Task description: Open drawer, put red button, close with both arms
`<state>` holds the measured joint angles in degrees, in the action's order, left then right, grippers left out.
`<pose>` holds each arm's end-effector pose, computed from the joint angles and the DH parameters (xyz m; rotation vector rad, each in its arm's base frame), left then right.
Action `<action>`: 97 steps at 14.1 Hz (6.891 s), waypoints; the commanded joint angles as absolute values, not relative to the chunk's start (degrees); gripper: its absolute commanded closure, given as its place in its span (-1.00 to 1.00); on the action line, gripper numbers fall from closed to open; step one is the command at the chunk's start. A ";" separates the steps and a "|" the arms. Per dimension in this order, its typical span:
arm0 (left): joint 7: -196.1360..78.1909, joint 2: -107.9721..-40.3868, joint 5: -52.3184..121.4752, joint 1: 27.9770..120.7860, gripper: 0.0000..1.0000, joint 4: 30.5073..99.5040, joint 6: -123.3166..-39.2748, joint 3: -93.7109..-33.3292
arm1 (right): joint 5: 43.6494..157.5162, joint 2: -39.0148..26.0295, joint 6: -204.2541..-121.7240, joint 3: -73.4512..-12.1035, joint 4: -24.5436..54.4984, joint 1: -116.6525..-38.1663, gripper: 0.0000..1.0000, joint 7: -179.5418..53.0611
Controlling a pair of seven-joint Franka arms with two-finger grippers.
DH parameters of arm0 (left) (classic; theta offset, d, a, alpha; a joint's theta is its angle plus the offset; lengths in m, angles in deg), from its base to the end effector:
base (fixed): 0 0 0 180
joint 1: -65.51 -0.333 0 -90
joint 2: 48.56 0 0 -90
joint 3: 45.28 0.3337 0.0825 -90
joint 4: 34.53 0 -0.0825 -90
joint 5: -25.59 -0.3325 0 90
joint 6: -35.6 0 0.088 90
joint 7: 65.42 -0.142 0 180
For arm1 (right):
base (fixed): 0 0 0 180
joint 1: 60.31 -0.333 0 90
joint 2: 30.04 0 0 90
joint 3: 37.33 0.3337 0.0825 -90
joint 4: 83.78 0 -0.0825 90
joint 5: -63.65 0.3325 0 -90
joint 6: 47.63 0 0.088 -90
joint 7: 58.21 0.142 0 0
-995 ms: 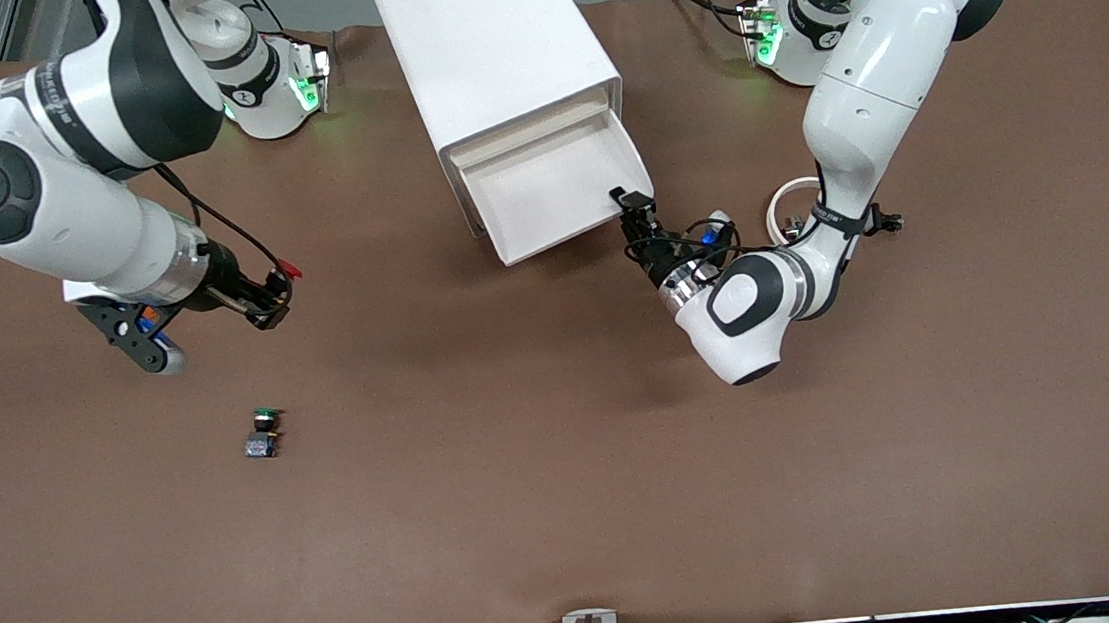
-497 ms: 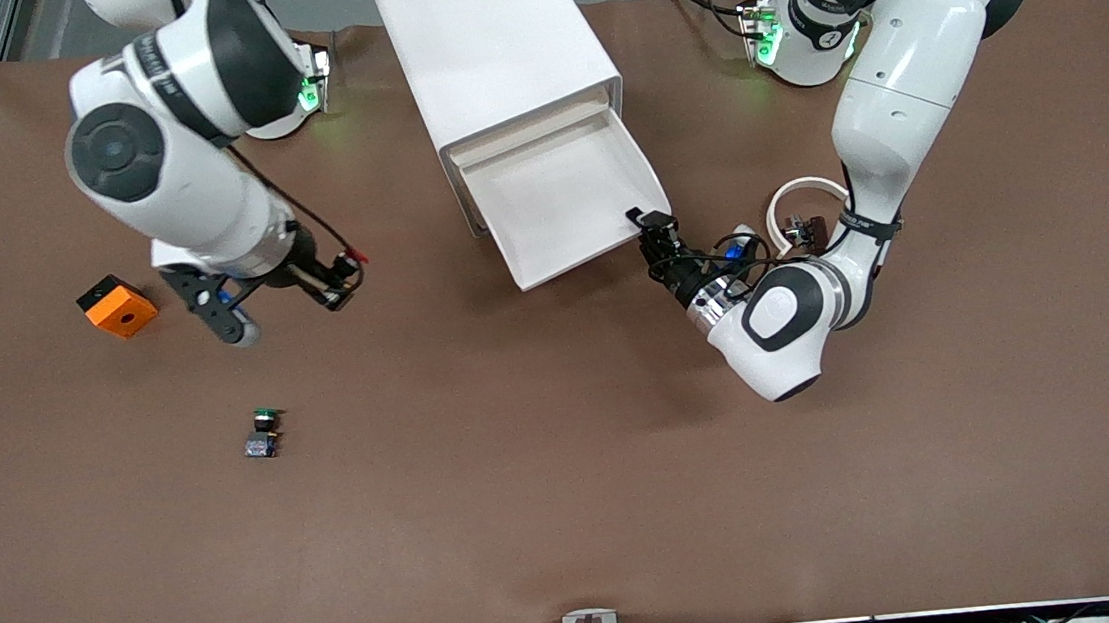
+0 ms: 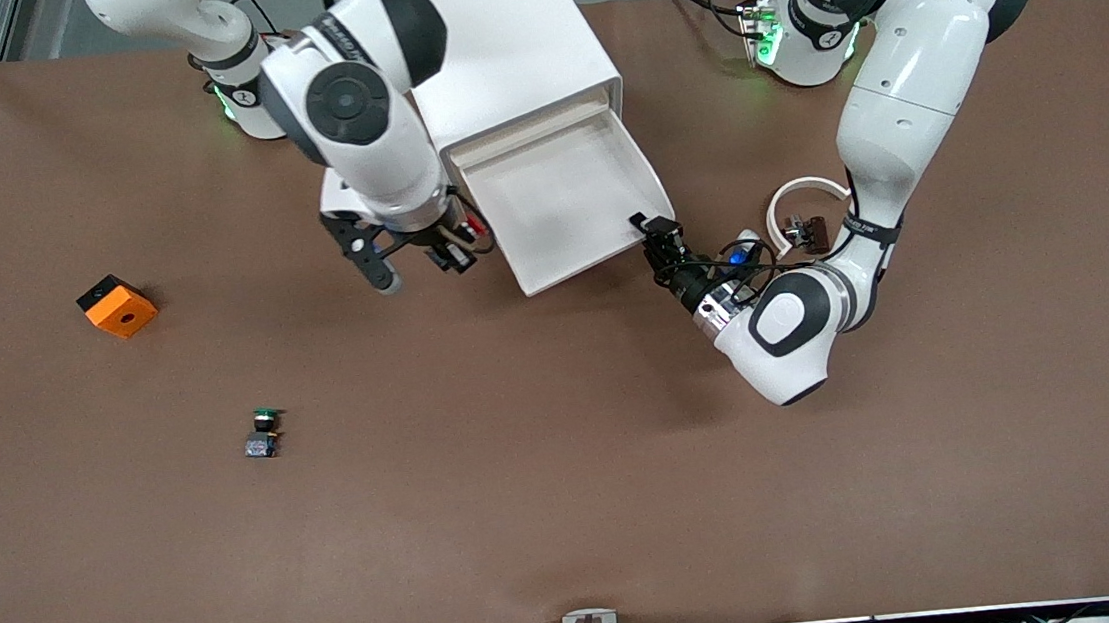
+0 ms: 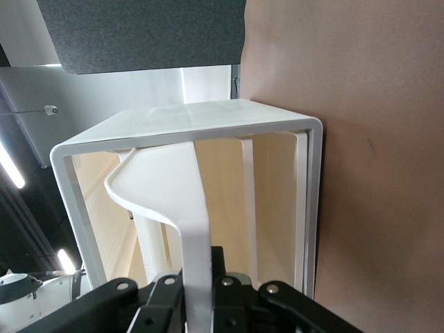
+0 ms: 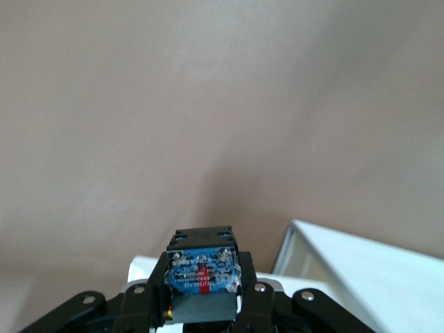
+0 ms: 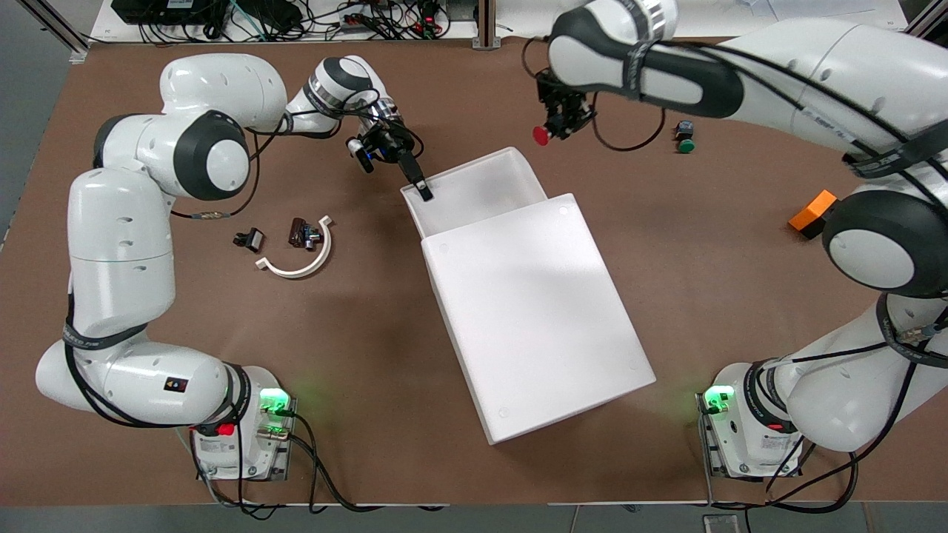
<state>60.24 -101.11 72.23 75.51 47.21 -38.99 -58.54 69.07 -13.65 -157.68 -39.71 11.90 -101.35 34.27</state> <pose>0.4975 -0.3105 0.2166 -1.0806 -1.7192 1.5316 0.4575 0.3814 0.4368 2.7754 -1.4659 -0.1321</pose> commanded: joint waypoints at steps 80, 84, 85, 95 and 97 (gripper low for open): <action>2.34 -81.25 16.80 80.71 -1.00 63.64 -83.23 -76.74 | 62.95 -14.66 -117.52 -41.02 -15.30 -58.99 -1.00 -63.57; 3.83 -81.60 17.15 80.71 -1.00 63.91 -82.35 -78.68 | 63.30 -18.00 -116.53 -40.76 -14.88 -58.99 -1.00 -63.04; 4.18 -81.60 17.24 80.71 -1.00 63.91 -82.26 -78.94 | 63.73 -18.44 -117.23 -40.84 -14.87 -58.91 -1.00 -63.04; 9.98 -82.66 17.32 81.06 -1.00 63.91 -79.62 -84.22 | 64.09 -30.45 -119.50 -40.84 -1.04 -56.53 -1.00 -63.92; 10.77 -82.83 17.32 81.24 -1.00 63.99 -79.62 -84.65 | 64.09 -37.83 -127.31 -40.67 8.99 -57.15 -1.00 -63.92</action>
